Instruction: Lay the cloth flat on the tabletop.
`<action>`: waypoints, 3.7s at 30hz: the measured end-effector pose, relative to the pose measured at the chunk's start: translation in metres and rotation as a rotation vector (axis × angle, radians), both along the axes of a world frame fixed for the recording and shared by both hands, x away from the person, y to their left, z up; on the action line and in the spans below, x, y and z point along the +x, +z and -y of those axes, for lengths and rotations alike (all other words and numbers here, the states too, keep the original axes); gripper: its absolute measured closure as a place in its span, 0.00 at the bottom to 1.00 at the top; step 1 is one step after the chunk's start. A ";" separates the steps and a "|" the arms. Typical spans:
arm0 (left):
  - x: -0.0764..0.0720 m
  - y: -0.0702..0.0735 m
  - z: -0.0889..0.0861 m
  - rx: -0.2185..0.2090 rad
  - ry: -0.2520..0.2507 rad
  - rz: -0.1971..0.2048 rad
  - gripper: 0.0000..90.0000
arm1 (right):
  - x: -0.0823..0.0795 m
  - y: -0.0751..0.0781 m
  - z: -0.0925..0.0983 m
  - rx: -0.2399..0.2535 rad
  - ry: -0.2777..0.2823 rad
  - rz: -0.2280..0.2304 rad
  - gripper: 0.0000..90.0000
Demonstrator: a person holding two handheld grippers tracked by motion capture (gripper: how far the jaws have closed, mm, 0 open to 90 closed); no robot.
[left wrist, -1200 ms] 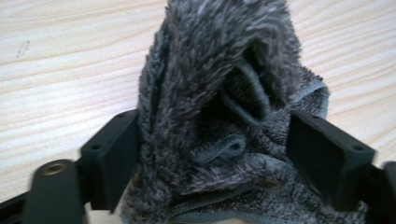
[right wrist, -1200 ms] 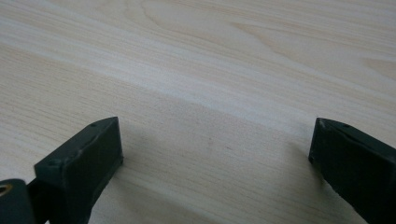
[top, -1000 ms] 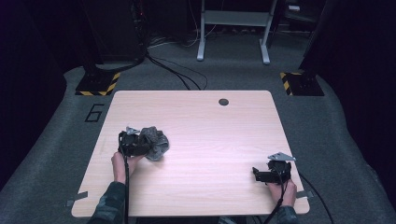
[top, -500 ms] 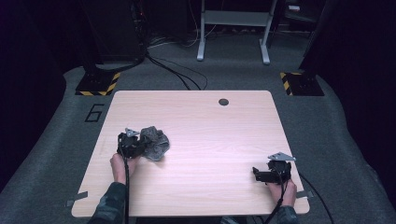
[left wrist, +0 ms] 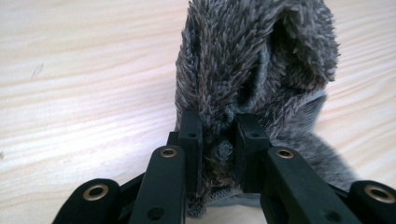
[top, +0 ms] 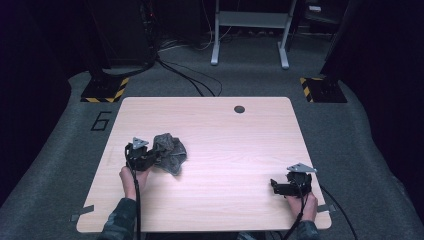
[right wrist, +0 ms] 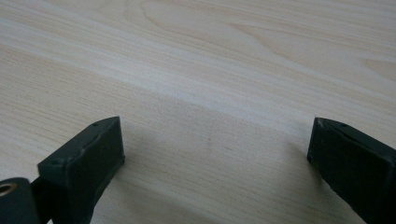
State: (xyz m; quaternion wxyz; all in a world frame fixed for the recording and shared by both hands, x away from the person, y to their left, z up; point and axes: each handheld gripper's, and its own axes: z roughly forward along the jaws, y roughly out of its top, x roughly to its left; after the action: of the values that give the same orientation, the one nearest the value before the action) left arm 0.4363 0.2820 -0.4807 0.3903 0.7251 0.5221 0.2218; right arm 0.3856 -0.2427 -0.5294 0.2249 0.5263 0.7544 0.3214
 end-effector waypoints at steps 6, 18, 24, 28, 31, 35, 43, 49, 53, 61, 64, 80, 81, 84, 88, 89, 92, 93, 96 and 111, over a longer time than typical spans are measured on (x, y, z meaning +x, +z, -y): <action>-0.013 0.021 0.009 -0.048 -0.049 0.019 0.84 | 0.000 0.000 0.000 -0.002 0.000 0.003 0.04; -0.034 0.042 0.030 -0.134 -0.134 0.045 0.84 | 0.000 0.000 0.000 -0.002 0.000 0.004 0.04; -0.044 0.053 0.045 -0.127 -0.191 0.055 0.84 | 0.000 0.000 0.000 -0.002 0.000 0.004 0.04; -0.051 0.056 0.058 -0.130 -0.228 0.053 0.83 | 0.000 0.000 0.000 -0.001 0.000 0.003 0.04; -0.055 0.057 0.068 -0.162 -0.268 0.040 0.83 | 0.000 0.000 0.000 -0.002 0.000 0.004 0.04; -0.061 0.060 0.075 -0.203 -0.305 0.027 0.83 | 0.000 0.000 0.000 -0.002 -0.001 0.004 0.04; -0.072 0.067 0.094 -0.204 -0.365 0.026 0.83 | 0.000 0.000 0.000 0.003 -0.005 0.003 0.04; -0.052 0.034 0.099 -0.165 -0.343 -0.080 0.79 | 0.000 0.000 0.000 0.003 -0.005 0.004 0.04; -0.044 0.020 0.101 -0.152 -0.330 -0.118 0.72 | 0.000 0.000 0.000 0.000 -0.003 0.004 0.04; -0.038 0.007 0.100 -0.098 -0.281 -0.136 0.37 | 0.000 0.000 0.000 0.002 -0.003 0.003 0.05; -0.043 0.009 0.096 -0.066 -0.275 -0.105 0.32 | 0.000 0.002 -0.003 0.005 0.009 -0.012 0.05; -0.072 -0.006 0.110 0.052 -0.316 -0.076 0.26 | -0.003 0.050 -0.114 0.093 0.315 0.029 0.26; -0.074 -0.008 0.113 0.061 -0.318 -0.076 0.26 | -0.002 0.051 -0.120 0.085 0.333 0.032 0.28; -0.075 -0.010 0.119 0.069 -0.321 -0.077 0.26 | 0.000 0.052 -0.134 0.075 0.362 0.031 0.34; -0.075 -0.016 0.128 0.108 -0.309 -0.079 0.27 | 0.007 0.051 -0.152 0.041 0.405 0.025 0.43; -0.073 -0.018 0.129 0.125 -0.301 -0.087 0.27 | 0.008 0.050 -0.156 0.034 0.411 0.013 0.45; -0.072 -0.022 0.132 0.149 -0.294 -0.108 0.29 | 0.014 0.045 -0.169 -0.001 0.438 -0.005 0.49; -0.071 -0.023 0.133 0.150 -0.291 -0.107 0.30 | 0.015 0.043 -0.171 -0.020 0.454 -0.006 0.51; -0.070 -0.023 0.134 0.166 -0.289 -0.101 0.40 | 0.021 0.036 -0.184 -0.077 0.463 -0.023 0.60; -0.066 -0.031 0.127 0.193 -0.306 -0.084 0.96 | 0.020 0.028 -0.185 -0.091 0.437 -0.034 0.98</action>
State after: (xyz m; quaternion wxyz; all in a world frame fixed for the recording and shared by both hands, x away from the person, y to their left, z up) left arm 0.3704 0.1554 -0.5122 0.3261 0.8388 0.3977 0.1786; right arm 0.4051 -0.0574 -0.5016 0.1604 0.3449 0.8680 0.3191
